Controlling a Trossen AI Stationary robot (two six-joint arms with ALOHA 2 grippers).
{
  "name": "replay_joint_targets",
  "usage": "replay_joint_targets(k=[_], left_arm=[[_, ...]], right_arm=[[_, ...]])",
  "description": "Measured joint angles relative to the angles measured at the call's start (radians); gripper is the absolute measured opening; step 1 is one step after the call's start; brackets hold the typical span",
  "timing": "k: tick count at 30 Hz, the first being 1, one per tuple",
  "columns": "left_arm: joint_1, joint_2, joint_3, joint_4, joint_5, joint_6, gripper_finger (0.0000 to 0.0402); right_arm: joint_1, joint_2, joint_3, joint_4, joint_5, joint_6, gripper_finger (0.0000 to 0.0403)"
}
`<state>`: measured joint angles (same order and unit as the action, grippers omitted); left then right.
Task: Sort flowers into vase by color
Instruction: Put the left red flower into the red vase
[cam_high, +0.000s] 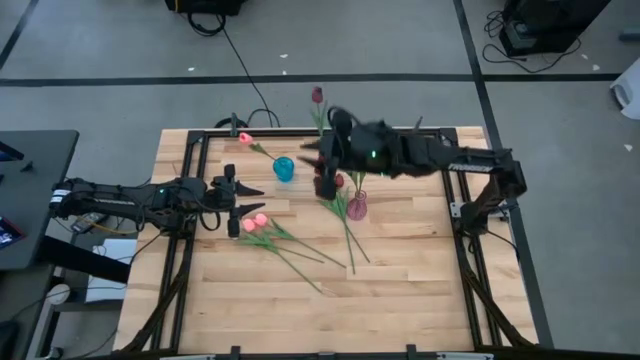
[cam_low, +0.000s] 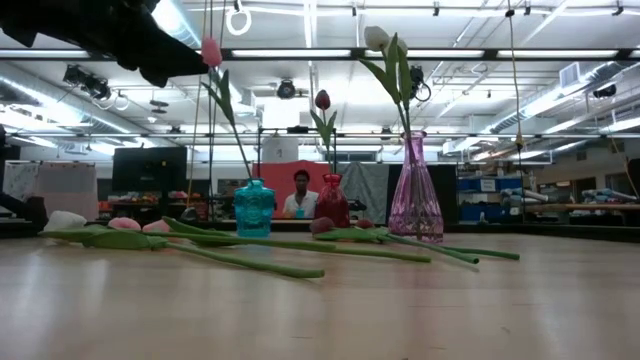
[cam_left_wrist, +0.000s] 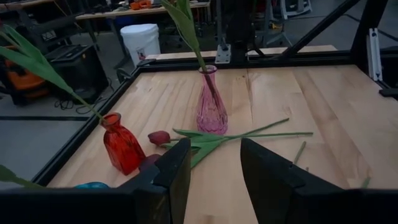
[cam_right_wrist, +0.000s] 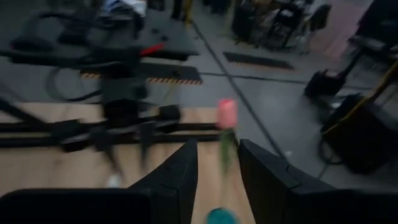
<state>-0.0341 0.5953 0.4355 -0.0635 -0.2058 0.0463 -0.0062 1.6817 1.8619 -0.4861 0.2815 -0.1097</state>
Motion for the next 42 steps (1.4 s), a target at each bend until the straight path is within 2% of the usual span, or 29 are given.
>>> replay_joint_targets(k=[5, 10, 17, 23, 26, 30, 33, 39, 42], left_arm=[[0.0, 0.015, -0.043, 0.089, 0.025, -0.002, 0.0146], [0.0, 0.026, -0.111, 0.207, 0.059, -0.004, 0.0146], [0.0, 0.026, -0.117, 0.208, 0.042, -0.006, 0.0146], [0.0, 0.027, -0.117, 0.211, 0.043, -0.034, 0.0146], [0.0, 0.027, -0.117, 0.211, 0.077, -0.062, 0.0146], [0.0, 0.027, -0.117, 0.221, 0.167, -0.085, 0.0146], [0.0, 0.027, -0.117, 0.237, 0.229, -0.085, 0.0146], [0.0, 0.025, -0.116, 0.257, 0.235, -0.078, 0.0146], [0.0, 0.023, -0.115, 0.262, 0.192, -0.076, 0.0146]], right_arm=[[0.095, 0.002, -0.042, 0.0, 0.072, 0.116, 0.0129], [0.166, 0.002, -0.141, 0.004, 0.146, 0.288, 0.0129], [0.274, 0.002, -0.305, 0.068, 0.274, 0.478, 0.0129], [0.338, 0.003, -0.469, 0.324, 0.306, 0.504, 0.0129], [0.366, 0.003, -0.534, 0.43, 0.34, 0.524, 0.0129], [0.395, 0.003, -0.58, 0.454, 0.418, 0.563, 0.0129], [0.404, 0.003, -0.606, 0.456, 0.432, 0.615, 0.0128], [0.397, 0.052, -0.61, 0.488, 0.4, 0.613, 0.0128], [0.395, 0.084, -0.608, 0.529, 0.365, 0.581, 0.0128]])
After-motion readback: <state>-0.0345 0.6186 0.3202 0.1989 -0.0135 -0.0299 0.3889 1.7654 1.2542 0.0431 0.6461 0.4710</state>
